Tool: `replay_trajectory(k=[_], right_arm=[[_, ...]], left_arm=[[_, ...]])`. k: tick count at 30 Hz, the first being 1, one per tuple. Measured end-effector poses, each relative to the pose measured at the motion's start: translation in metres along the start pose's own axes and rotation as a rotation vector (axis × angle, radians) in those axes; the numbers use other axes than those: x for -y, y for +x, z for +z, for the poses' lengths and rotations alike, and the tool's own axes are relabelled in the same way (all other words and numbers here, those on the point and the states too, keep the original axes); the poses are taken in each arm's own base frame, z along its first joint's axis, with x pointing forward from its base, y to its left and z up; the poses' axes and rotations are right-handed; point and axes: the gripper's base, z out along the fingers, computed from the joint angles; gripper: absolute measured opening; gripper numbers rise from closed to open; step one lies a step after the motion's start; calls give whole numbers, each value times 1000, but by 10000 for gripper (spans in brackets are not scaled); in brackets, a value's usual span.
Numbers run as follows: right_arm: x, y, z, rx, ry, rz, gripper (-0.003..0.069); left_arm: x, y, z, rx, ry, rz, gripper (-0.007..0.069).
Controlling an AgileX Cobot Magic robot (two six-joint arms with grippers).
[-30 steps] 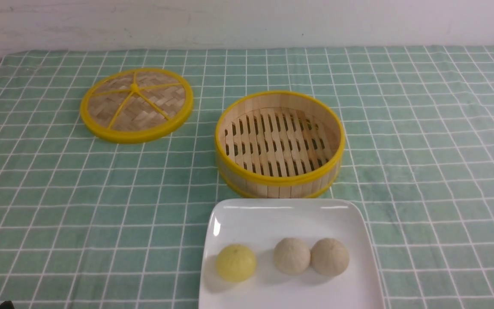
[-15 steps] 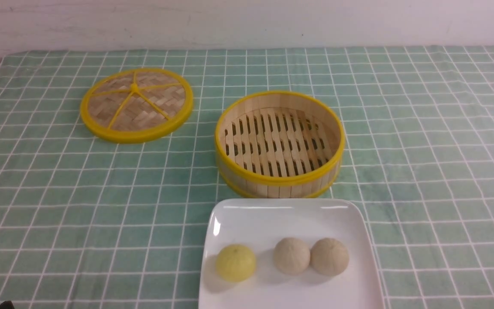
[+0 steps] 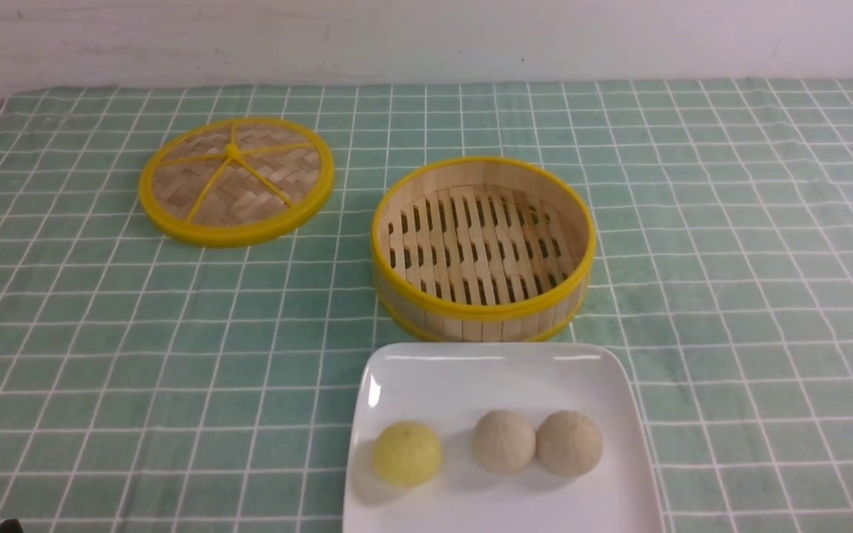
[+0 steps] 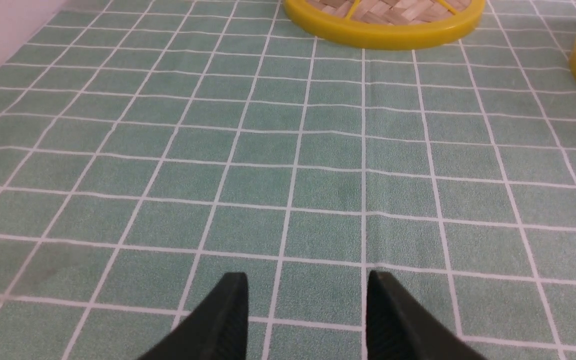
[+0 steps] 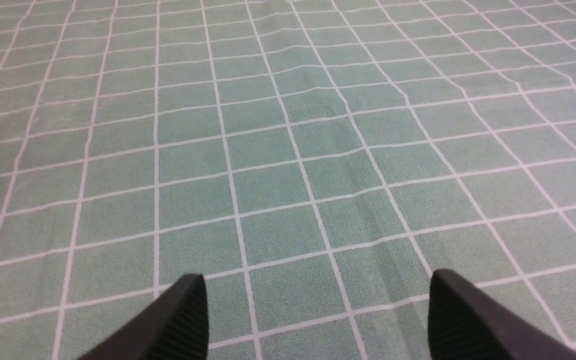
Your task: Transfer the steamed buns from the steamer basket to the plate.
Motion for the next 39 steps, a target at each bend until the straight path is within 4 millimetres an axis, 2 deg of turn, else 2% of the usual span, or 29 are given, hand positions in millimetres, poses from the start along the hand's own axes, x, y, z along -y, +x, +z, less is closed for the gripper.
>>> replay_trajectory(k=[11, 22, 39], right_arm=[[-7, 1, 0, -6, -72, -65, 567], [-8, 1, 0, -11, -84, 19, 567], [-8, 1, 0, -10, -88, -19, 567]], left_arm=[[0, 0, 0, 0, -1, 2, 347], [0, 0, 0, 0, -1, 3, 347], [0, 0, 0, 0, -1, 2, 347]])
